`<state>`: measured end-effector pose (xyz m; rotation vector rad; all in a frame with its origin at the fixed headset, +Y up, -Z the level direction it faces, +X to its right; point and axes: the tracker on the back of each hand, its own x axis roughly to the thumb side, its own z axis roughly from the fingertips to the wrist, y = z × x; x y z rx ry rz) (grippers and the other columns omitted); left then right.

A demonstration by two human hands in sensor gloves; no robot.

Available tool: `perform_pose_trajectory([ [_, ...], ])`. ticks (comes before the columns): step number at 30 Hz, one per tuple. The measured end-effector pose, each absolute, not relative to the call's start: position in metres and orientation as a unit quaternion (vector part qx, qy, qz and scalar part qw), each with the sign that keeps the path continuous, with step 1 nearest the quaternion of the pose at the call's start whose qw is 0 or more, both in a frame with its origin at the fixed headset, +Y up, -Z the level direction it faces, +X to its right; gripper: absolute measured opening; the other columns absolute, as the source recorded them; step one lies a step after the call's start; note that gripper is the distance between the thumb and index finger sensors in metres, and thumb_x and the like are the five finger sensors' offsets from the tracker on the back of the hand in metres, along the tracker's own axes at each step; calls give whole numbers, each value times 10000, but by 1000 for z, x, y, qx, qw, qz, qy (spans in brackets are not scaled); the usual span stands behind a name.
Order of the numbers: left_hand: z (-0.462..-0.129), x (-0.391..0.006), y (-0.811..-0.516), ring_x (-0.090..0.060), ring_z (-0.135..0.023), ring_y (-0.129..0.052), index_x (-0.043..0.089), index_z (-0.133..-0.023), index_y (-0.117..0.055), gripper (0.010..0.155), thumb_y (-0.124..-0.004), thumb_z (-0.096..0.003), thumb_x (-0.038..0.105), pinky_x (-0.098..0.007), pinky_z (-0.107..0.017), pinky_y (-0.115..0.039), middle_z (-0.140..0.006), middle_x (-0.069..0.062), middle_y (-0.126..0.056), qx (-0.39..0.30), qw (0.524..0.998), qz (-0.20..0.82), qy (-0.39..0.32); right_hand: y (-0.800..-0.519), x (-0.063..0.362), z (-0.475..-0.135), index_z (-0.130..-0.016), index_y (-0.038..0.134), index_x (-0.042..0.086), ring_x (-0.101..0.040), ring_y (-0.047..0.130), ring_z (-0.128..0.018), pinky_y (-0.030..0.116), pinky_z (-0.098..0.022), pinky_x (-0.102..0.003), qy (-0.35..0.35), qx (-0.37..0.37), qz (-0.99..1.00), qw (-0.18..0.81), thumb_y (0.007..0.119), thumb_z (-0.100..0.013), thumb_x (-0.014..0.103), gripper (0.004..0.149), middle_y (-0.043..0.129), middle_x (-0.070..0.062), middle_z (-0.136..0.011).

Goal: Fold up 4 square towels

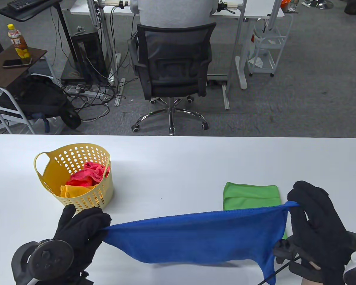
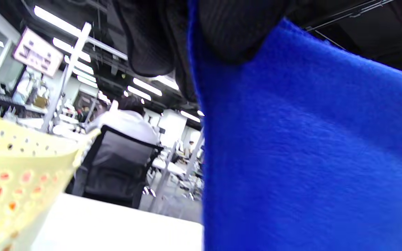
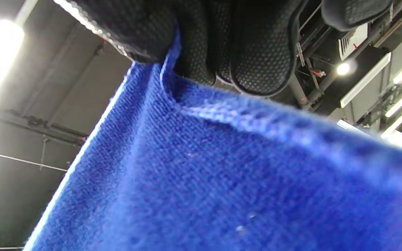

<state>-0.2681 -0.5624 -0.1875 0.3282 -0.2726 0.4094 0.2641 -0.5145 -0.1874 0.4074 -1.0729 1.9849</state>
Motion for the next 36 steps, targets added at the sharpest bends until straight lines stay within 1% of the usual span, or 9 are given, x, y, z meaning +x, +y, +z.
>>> perform_pose_trajectory([
  [5, -218, -277, -552, -201, -958, -936, 279, -872, -916, 415, -841, -485, 407, -613, -866, -483, -711, 83, -1085, 183, 976, 108, -39, -519, 253, -229, -801, 953, 62, -399, 923, -726, 546, -622, -773, -321, 116, 868, 360, 833, -526, 285, 374, 886, -279, -923],
  [10, -276, -283, -531, -164, -949, -943, 358, -856, -925, 414, -851, -455, 430, -594, -875, -485, -740, 120, -1087, 198, 978, 43, 52, -525, 241, -293, -795, 968, 62, -394, 925, -728, 555, -621, -764, -276, 26, 913, 298, 856, -504, 262, 370, 885, -272, -925],
  [13, -287, -280, -501, -142, -964, -927, 390, -881, -886, 424, -825, -462, 418, -589, -876, -484, -785, 144, -1059, 244, 968, 19, 64, -506, 238, -296, -789, 974, 74, -377, 923, -728, 566, -621, -748, -330, 15, 894, 301, 863, -490, 260, 369, 887, -254, -921],
  [16, -275, -275, -468, -127, -975, -908, 399, -898, -858, 423, -795, -480, 406, -577, -881, -477, -817, 152, -1027, 329, 942, 19, 62, -488, 238, -278, -782, 976, 78, -372, 917, -737, 567, -627, -738, -400, 19, 868, 293, 863, -486, 261, 366, 882, -244, -925],
  [19, -252, -274, -460, -119, -972, -909, 374, -943, -805, 463, -799, -483, 421, -567, -880, -484, -821, 162, -1019, 359, 933, 19, 20, -496, 244, -264, -798, 968, 79, -395, 865, -797, 533, -637, -750, -393, 31, 873, 288, 867, -491, 276, 379, 836, -244, -975],
  [24, -210, -273, -521, -126, -960, -920, 308, -916, -799, 455, -829, -479, 430, -569, -876, -495, -782, 142, -1024, 302, 952, 7, -45, -566, 245, -245, -810, 966, 91, -461, 766, -888, 480, -637, -779, -298, 111, 910, 268, 879, -487, 289, 389, 753, -274, -1048],
  [30, -172, -265, -643, -222, -1059, -832, 402, -841, -904, 406, -887, -439, 462, -626, -868, -402, -881, 118, -1008, 77, 989, -100, -75, -674, 228, -222, -811, 971, 105, -511, 686, -950, 451, -636, -794, -100, 171, 969, 149, 878, -485, 298, 390, 702, -284, -1095],
  [33, -157, -263, -684, -203, -1040, -854, 408, -832, -924, 402, -882, -436, 461, -622, -868, -393, -858, 113, -1026, -4, 986, -138, -92, -712, 226, -215, -808, 972, 113, -533, 631, -973, 425, -631, -801, 5, 204, 973, 105, 873, -482, 300, 388, 674, -281, -1112],
  [36, -142, -260, -698, -176, -988, -907, 406, -838, -926, 399, -877, -444, 444, -598, -873, -429, -762, 135, -1066, -62, 981, -152, -105, -725, 226, -203, -805, 972, 110, -567, 528, -997, 388, -625, -805, 70, 231, 964, 107, 872, -481, 299, 388, 631, -296, -1127],
])
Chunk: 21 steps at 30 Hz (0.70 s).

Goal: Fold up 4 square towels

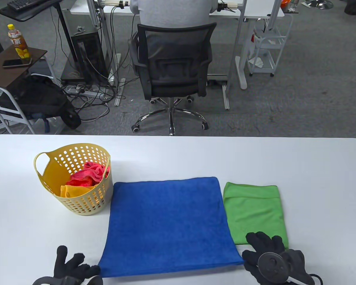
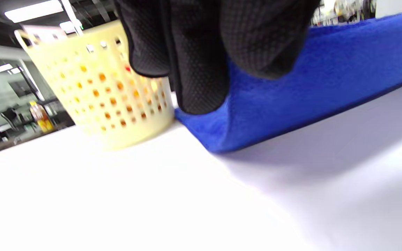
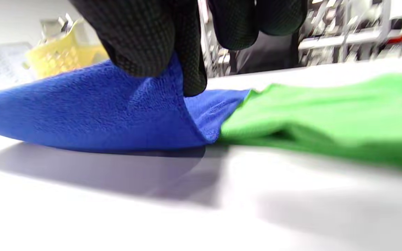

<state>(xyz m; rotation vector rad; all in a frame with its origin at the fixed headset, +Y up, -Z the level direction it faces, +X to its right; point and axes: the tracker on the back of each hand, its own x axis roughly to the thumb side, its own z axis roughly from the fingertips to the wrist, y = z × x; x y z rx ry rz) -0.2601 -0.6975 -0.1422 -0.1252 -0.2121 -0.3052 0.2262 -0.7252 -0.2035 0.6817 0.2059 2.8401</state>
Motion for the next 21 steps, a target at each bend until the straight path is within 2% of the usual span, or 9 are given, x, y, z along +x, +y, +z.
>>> perform_pose_trajectory([
  [1, -137, -259, -698, -170, -983, -912, 406, -840, -923, 398, -875, -446, 442, -595, -875, -431, -747, 142, -1070, -83, 978, -155, -108, -726, 226, -198, -806, 971, 108, -569, 508, -1002, 378, -627, -805, 87, 233, 962, 110, 870, -483, 298, 388, 620, -298, -1132],
  [3, -133, -260, -696, -167, -976, -919, 394, -840, -927, 398, -875, -449, 441, -592, -876, -437, -737, 144, -1074, -84, 980, -143, -112, -727, 224, -191, -806, 971, 108, -568, 507, -1006, 378, -631, -805, 91, 230, 962, 115, 869, -486, 298, 386, 619, -298, -1135],
  [6, -145, -263, -695, -173, -986, -906, 387, -850, -921, 401, -871, -456, 438, -592, -880, -433, -760, 134, -1063, -72, 984, -135, -91, -729, 218, -200, -810, 966, 101, -572, 517, -1002, 383, -632, -803, 82, 214, 968, 103, 867, -488, 299, 391, 626, -302, -1132],
  [10, -191, -273, -704, -178, -999, -889, 384, -865, -907, 404, -862, -467, 440, -592, -885, -420, -787, 127, -1048, -93, 987, -127, -40, -729, 201, -241, -814, 959, 89, -582, 520, -993, 382, -628, -803, 77, 189, 972, 112, 863, -494, 297, 394, 623, -315, -1127],
  [14, -252, -292, -719, -189, -1006, -876, 377, -879, -895, 405, -854, -481, 439, -596, -887, -417, -810, 118, -1032, -132, 986, -84, 50, -722, 173, -311, -813, 951, 90, -578, 530, -992, 384, -629, -801, 58, 139, 983, 100, 857, -496, 302, 393, 629, -311, -1124],
  [17, -282, -298, -732, -190, -994, -881, 360, -893, -885, 408, -847, -494, 438, -589, -887, -423, -821, 104, -1022, -150, 983, -27, 101, -737, 157, -355, -827, 933, 99, -572, 549, -983, 393, -630, -792, 62, 96, 988, 103, 840, -501, 311, 400, 644, -301, -1115],
  [19, -295, -302, -745, -208, -990, -881, 336, -962, -821, 469, -817, -508, 455, -583, -884, -439, -867, 90, -994, -145, 977, -10, 155, -758, 150, -376, -926, 844, 81, -583, 529, -978, 391, -626, -789, 62, 47, 992, 95, 800, -509, 326, 485, 604, -320, -1119],
  [21, -296, -306, -753, -222, -984, -888, 319, -1001, -783, 515, -791, -513, 481, -575, -879, -460, -897, 77, -977, -115, 975, -10, 191, -771, 147, -381, -1030, 710, 67, -612, 467, -980, 364, -620, -800, 76, 29, 994, 67, 784, -514, 359, 598, 513, -356, -1137],
])
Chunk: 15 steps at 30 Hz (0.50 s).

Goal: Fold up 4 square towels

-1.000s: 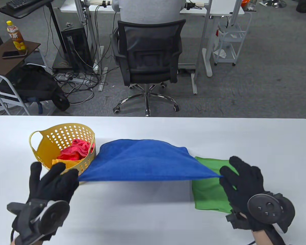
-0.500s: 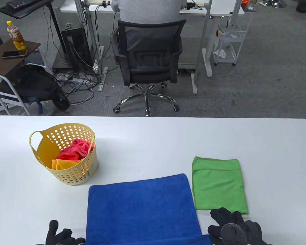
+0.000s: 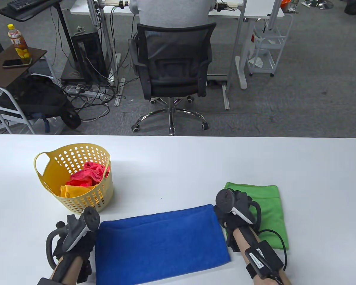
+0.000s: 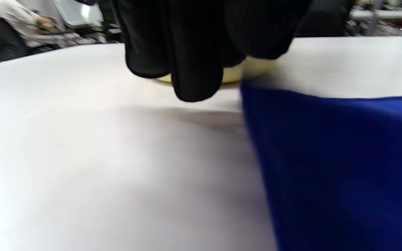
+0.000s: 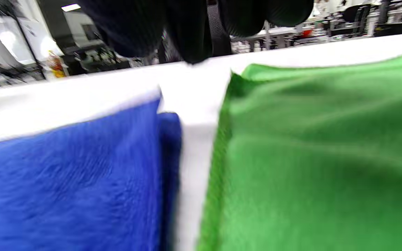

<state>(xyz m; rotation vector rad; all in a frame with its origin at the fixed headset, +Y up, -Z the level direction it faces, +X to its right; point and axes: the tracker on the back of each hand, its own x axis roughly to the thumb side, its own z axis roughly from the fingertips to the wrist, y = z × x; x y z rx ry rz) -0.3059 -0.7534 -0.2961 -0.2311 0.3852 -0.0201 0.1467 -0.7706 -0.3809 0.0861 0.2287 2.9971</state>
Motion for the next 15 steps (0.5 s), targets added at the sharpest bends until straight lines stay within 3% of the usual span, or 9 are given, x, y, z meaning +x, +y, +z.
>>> perform_pose_trajectory([
  [2, -293, -312, -761, -235, -974, -895, 304, -1008, -783, 535, -793, -506, 491, -574, -872, -473, -895, 62, -982, -101, 975, -20, 197, -775, 145, -376, -1042, 683, 64, -618, 403, -995, 326, -618, -811, 93, 26, 995, 35, 774, -518, 393, 625, 445, -366, -1154],
  [4, -289, -319, -764, -249, -968, -900, 303, -1000, -796, 531, -789, -505, 496, -576, -867, -480, -893, 57, -987, -90, 977, -23, 190, -775, 144, -366, -975, 775, 84, -625, 369, -1001, 303, -616, -819, 100, 38, 994, 30, 788, -513, 403, 561, 431, -373, -1159],
  [7, -288, -328, -764, -253, -977, -887, 302, -1000, -795, 534, -778, -507, 507, -577, -866, -475, -903, 54, -979, -87, 978, 12, 190, -781, 137, -349, -895, 880, 64, -629, 295, -1011, 262, -613, -826, 165, 61, 984, 30, 815, -506, 431, 538, 407, -377, -1175],
  [8, -288, -329, -764, -255, -980, -882, 304, -1001, -792, 535, -776, -508, 509, -578, -867, -472, -906, 53, -976, -90, 978, 26, 189, -787, 133, -346, -934, 815, 23, -635, 268, -1009, 253, -612, -828, 193, 58, 979, 19, 827, -502, 441, 600, 378, -386, -1176],
  [9, -288, -330, -764, -251, -982, -880, 305, -1002, -790, 532, -775, -510, 508, -578, -867, -471, -909, 53, -972, -92, 977, 33, 188, -791, 129, -343, -960, 727, -28, -641, 249, -1001, 250, -611, -829, 201, 55, 978, 12, 829, -504, 427, 652, 342, -397, -1166],
  [11, -287, -328, -763, -252, -987, -874, 307, -1004, -787, 532, -772, -512, 509, -578, -869, -467, -914, 55, -968, -96, 978, 39, 179, -794, 121, -339, -906, 756, -88, -642, 297, -991, 308, -611, -817, 160, 66, 984, 43, 820, -504, 332, 585, 402, -397, -1146],
  [13, -285, -324, -764, -254, -987, -874, 308, -1004, -787, 533, -773, -510, 509, -578, -869, -468, -915, 54, -968, -94, 980, 37, 171, -796, 117, -339, -846, 808, -69, -629, 315, -995, 314, -615, -811, 171, 65, 980, 75, 821, -508, 239, 457, 423, -378, -1145],
  [15, -283, -321, -763, -255, -987, -876, 309, -1002, -790, 533, -775, -508, 509, -580, -867, -470, -915, 55, -968, -93, 982, 38, 162, -793, 118, -339, -860, 818, 51, -620, 353, -997, 326, -615, -808, 174, 79, 976, 102, 830, -499, 246, 410, 460, -365, -1143],
])
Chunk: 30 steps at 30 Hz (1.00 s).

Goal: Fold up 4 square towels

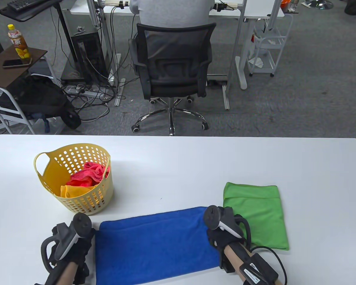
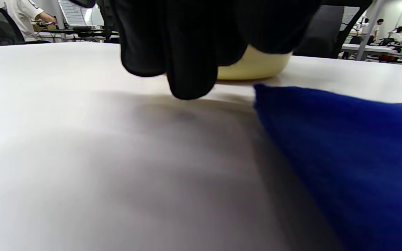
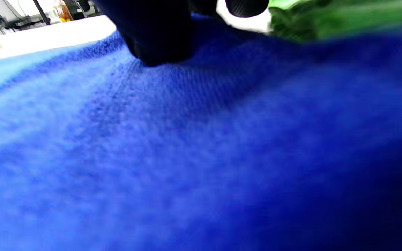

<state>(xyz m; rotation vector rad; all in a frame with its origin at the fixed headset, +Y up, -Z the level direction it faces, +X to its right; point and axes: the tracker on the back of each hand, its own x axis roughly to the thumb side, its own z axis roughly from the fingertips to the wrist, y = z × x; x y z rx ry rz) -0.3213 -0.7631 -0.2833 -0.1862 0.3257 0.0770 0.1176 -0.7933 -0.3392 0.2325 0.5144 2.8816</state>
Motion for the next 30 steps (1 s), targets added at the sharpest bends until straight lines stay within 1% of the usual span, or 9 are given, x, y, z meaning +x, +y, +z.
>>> perform_pose_trajectory([
  [4, -281, -318, -761, -245, -993, -871, 312, -1002, -787, 530, -773, -509, 508, -581, -867, -467, -918, 57, -964, -89, 983, 56, 152, -776, 122, -330, -919, 738, 175, -588, 629, -947, 428, -624, -790, 165, 105, 957, 212, 781, -519, 254, 410, 627, -326, -1102],
  [5, -281, -318, -761, -246, -993, -871, 312, -1004, -785, 533, -771, -509, 510, -583, -868, -464, -920, 57, -962, -89, 983, 58, 150, -772, 122, -327, -925, 724, 178, -484, 819, -852, 507, -628, -755, 162, 111, 954, 229, 770, -522, 254, 413, 714, -315, -1048],
  [7, -281, -317, -762, -248, -999, -864, 315, -1010, -777, 541, -760, -510, 520, -586, -869, -458, -929, 56, -955, -94, 983, 59, 146, -769, 124, -324, -938, 691, 176, -279, 999, -575, 698, -582, -641, 162, 118, 945, 258, 746, -530, 256, 420, 861, -252, -899],
  [10, -281, -317, -761, -252, -1004, -857, 315, -1022, -760, 554, -742, -513, 532, -589, -868, -454, -938, 58, -947, -93, 983, 71, 140, -769, 133, -321, -943, 692, 150, -112, 1013, -259, 850, -454, -489, 162, 86, 943, 276, 747, -532, 263, 429, 944, -201, -718],
  [13, -278, -316, -760, -264, -1000, -861, 323, -1035, -741, 576, -723, -510, 557, -594, -863, -462, -947, 52, -940, -87, 984, 75, 136, -763, 158, -320, -935, 720, 136, -62, 975, -132, 889, -370, -426, 128, 41, 956, 263, 760, -533, 279, 428, 982, -167, -593],
  [17, -276, -314, -756, -276, -989, -873, 343, -1042, -732, 586, -700, -508, 583, -597, -859, -474, -952, 50, -939, -74, 986, 75, 132, -739, 197, -313, -933, 734, 104, -68, 965, -101, 894, -343, -420, 98, -35, 956, 275, 785, -535, 266, 433, 987, -178, -556],
  [21, -278, -312, -755, -275, -990, -871, 347, -1049, -723, 595, -689, -509, 595, -594, -861, -474, -961, 51, -932, -78, 986, 74, 124, -707, 196, -303, -937, 733, 79, -69, 966, -101, 894, -339, -420, 63, -55, 956, 280, 792, -538, 254, 440, 985, -184, -555],
  [27, -278, -309, -756, -282, -988, -873, 338, -1057, -713, 613, -685, -506, 604, -591, -860, -480, -965, 43, -929, -85, 987, 72, 116, -698, 94, -300, -950, 721, 66, -62, 991, -142, 895, -359, -425, 99, 36, 943, 317, 791, -541, 263, 460, 985, -186, -597],
  [30, -276, -309, -756, -285, -984, -877, 333, -1056, -717, 615, -687, -504, 603, -590, -858, -484, -962, 39, -932, -83, 987, 76, 114, -714, 43, -302, -1055, 579, 10, -164, 1072, -315, 868, -429, -505, 187, 94, 909, 360, 771, -547, 357, 644, 921, -266, -783],
])
